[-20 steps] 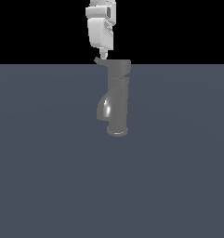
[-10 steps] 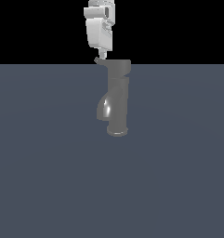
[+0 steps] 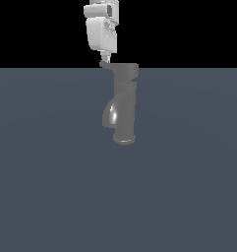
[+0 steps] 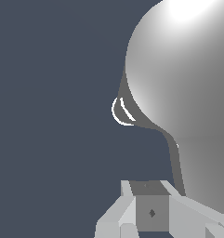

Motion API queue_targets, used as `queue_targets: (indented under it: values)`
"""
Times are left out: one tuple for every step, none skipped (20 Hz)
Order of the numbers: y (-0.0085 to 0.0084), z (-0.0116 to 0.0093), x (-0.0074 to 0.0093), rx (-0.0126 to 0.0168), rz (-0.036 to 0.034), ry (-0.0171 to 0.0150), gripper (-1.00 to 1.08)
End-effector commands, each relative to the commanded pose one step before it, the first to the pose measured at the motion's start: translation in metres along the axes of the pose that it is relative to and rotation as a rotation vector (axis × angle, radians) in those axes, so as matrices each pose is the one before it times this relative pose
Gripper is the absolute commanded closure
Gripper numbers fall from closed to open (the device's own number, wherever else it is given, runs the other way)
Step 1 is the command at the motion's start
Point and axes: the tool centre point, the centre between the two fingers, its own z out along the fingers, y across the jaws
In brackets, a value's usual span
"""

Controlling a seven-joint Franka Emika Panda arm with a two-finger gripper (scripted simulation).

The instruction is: Turn on the faucet by rotating a designated handle.

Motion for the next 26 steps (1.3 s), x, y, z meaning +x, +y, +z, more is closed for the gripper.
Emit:
queue_targets:
  values:
    - [0.00946,0.00012,-0.00286,-0.00807,-0.00262,0.00092,1.08]
    - [0.00222,-0.00007,-0.00026,0.00014,0.00067,0.00007,1.08]
    - [0.00231,0.00001,-0.00066,0.0,0.0,0.0,1.08]
    - [0.00231,0.00001,-0.00066,0.0,0.0,0.0,1.08]
    - [0.00232,0.00001,-0.00067,0.0,0.0,0.0,1.08]
    - [0.00232,0.00001,-0.00067,0.0,0.0,0.0,1.08]
    - [0.00233,0.00001,-0.00067,0.0,0.0,0.0,1.08]
    - [0.00233,0.00001,-0.00067,0.0,0.0,0.0,1.08]
    - [0.00234,0.0,-0.00068,0.0,0.0,0.0,1.08]
    - [0.00234,0.0,-0.00068,0.0,0.0,0.0,1.08]
    - [0.00234,0.0,-0.00068,0.0,0.0,0.0,1.08]
    - [0.00234,0.0,-0.00069,0.0,0.0,0.0,1.08]
    - [0.00234,0.0,-0.00069,0.0,0.0,0.0,1.08]
    - [0.0,0.0,0.0,0.0,0.0,0.0,1.08]
    - [-0.00464,0.0,0.00055,0.00724,0.00045,0.00203,1.08]
    - [0.00217,-0.00013,0.00103,0.0,0.0,0.0,1.08]
    - [0.00217,-0.00013,0.00104,0.0,0.0,0.0,1.08]
    - [0.00199,0.00023,0.00106,-0.00066,-0.00006,-0.0002,1.08]
    - [0.00217,-0.00013,0.00104,0.0,0.0,0.0,1.08]
    - [0.00205,0.00013,0.00106,-0.00047,-0.00004,-0.00014,1.08]
    - [0.00218,-0.00013,0.00104,0.0,0.0,0.0,1.08]
    - [0.00199,0.00023,0.00107,-0.00066,-0.00005,-0.0002,1.08]
    - [0.00218,-0.00013,0.00104,0.0,0.0,0.0,1.08]
    - [0.00218,-0.00012,0.00104,0.0,0.0,0.0,1.08]
    - [0.00204,0.00012,0.00106,-0.00047,-0.00003,-0.00014,1.08]
    - [0.00217,-0.00012,0.00104,0.0,0.0,0.0,1.08]
